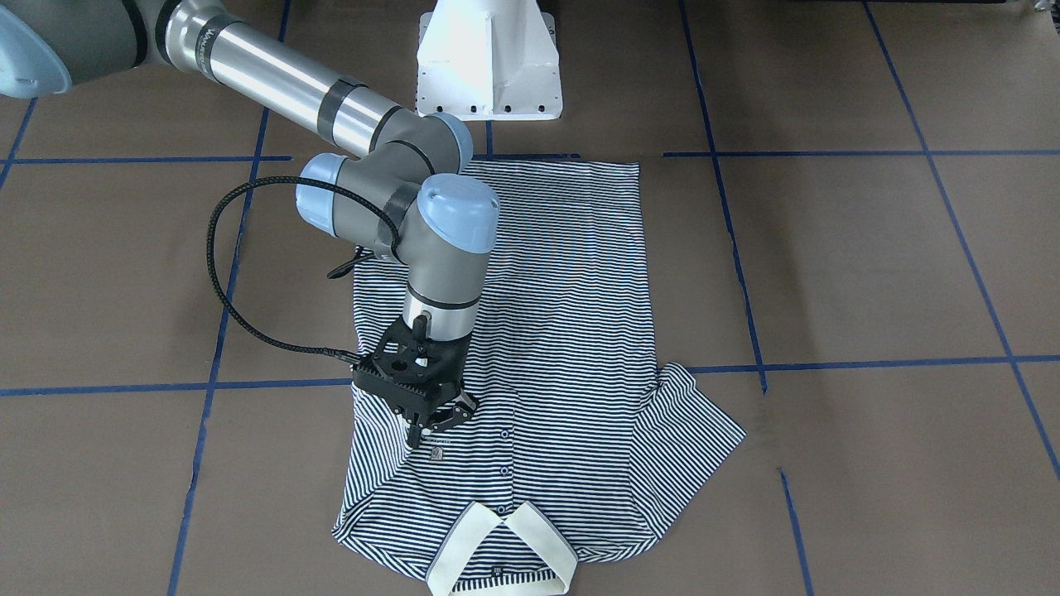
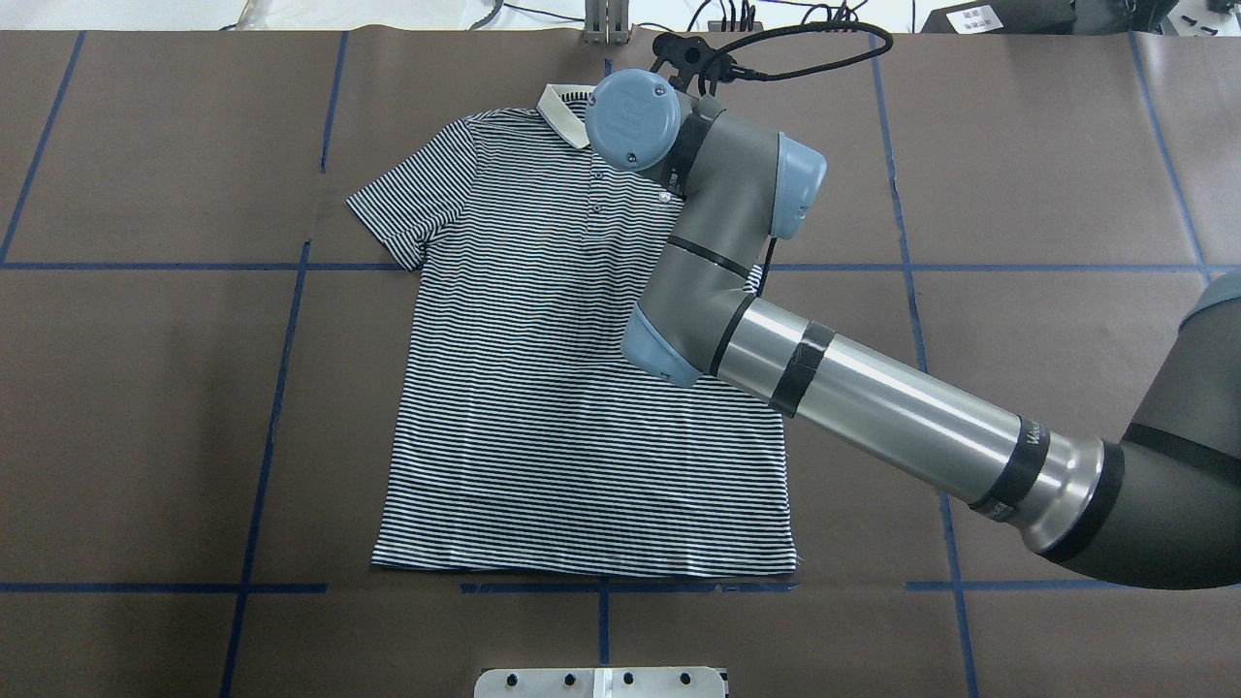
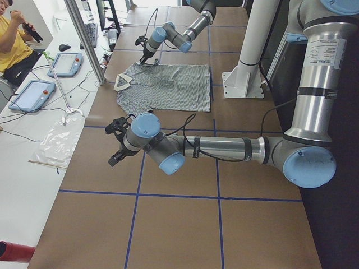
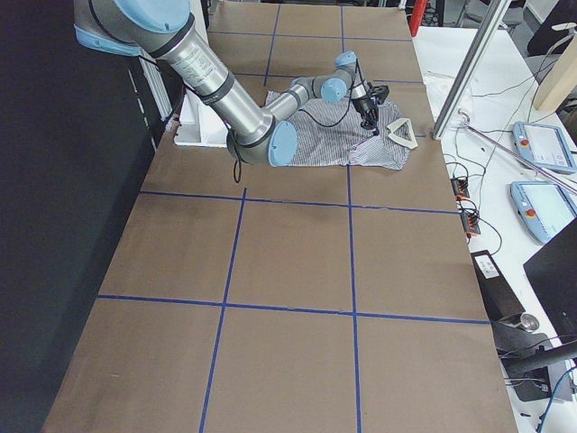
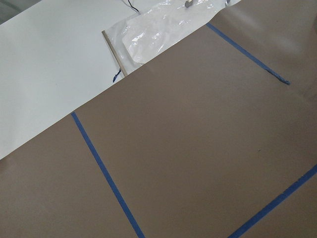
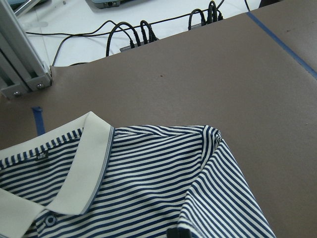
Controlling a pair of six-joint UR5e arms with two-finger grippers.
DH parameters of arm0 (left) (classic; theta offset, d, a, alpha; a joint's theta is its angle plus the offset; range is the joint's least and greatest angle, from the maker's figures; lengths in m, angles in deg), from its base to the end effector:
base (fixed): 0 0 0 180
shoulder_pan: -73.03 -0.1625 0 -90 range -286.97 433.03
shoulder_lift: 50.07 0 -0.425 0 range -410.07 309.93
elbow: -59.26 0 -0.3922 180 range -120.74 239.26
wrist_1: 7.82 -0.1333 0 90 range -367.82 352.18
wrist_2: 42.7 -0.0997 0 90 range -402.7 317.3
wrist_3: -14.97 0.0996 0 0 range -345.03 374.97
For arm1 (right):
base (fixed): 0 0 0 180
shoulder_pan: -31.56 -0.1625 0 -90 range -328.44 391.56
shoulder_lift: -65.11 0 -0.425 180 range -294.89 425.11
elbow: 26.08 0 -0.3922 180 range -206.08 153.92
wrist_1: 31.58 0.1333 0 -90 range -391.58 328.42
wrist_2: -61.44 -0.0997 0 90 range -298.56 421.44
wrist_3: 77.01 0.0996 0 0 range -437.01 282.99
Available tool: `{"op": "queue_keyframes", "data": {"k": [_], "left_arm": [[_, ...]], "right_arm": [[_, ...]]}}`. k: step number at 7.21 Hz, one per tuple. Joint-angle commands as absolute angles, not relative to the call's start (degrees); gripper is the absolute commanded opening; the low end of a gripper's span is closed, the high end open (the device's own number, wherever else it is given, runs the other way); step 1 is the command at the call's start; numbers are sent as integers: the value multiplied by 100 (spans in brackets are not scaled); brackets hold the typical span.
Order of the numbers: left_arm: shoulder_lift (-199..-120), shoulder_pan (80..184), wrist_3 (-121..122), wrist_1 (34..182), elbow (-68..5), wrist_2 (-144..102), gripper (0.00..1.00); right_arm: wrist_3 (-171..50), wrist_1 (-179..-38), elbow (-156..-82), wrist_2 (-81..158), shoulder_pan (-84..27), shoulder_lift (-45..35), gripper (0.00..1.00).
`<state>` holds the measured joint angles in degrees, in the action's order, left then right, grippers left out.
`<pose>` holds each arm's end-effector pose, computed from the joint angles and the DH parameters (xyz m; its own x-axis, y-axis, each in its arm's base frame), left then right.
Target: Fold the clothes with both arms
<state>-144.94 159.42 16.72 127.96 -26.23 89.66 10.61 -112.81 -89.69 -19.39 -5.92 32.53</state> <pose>-0.0314 -0.5535 0.5626 0.7052 0.5523 -0.4446 -0.0652 0.6750 0.7350 -0.5709 -0.6257 0.2009 0.6375 0.4371 0.6345 -0.6558 0.7401 0.1489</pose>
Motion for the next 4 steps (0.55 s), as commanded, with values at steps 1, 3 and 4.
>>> {"op": "queue_keyframes", "data": {"k": [1, 3, 4], "left_arm": [[-14490, 15934, 1672, 12797, -2617, 8966, 100], [-14507, 15934, 1664, 12901, -2609, 8949, 100], [-14534, 15925, 1664, 12998, -2582, 8922, 100]], "right_arm": [[1070, -11262, -8691, -1880, -579, 3451, 0], [905, -11218, -8655, -1923, -570, 3565, 100], [712, -11235, -8699, -2133, -588, 3645, 100]]}}
